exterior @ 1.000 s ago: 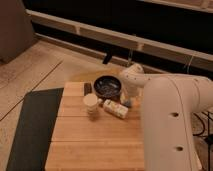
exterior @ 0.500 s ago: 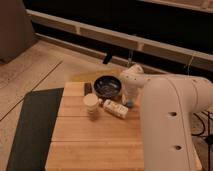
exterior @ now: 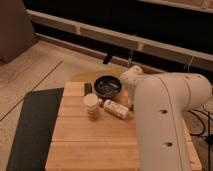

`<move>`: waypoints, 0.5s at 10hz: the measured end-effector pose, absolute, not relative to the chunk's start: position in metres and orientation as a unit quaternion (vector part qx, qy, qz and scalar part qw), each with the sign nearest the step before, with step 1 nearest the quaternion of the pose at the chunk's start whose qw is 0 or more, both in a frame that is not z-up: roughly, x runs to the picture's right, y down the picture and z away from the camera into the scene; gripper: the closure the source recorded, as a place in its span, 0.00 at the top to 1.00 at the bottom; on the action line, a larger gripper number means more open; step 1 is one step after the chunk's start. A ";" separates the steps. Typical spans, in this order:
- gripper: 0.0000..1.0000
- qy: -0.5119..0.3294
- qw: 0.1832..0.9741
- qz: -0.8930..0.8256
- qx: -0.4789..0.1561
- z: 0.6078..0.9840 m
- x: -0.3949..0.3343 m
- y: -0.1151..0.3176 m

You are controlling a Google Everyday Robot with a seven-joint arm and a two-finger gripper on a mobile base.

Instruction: Wipe the white sponge on the table

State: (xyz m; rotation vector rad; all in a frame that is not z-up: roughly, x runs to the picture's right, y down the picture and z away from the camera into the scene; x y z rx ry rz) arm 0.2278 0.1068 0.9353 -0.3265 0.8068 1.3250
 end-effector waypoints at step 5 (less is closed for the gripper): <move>0.02 0.342 0.712 0.600 -0.129 0.965 0.209 0.075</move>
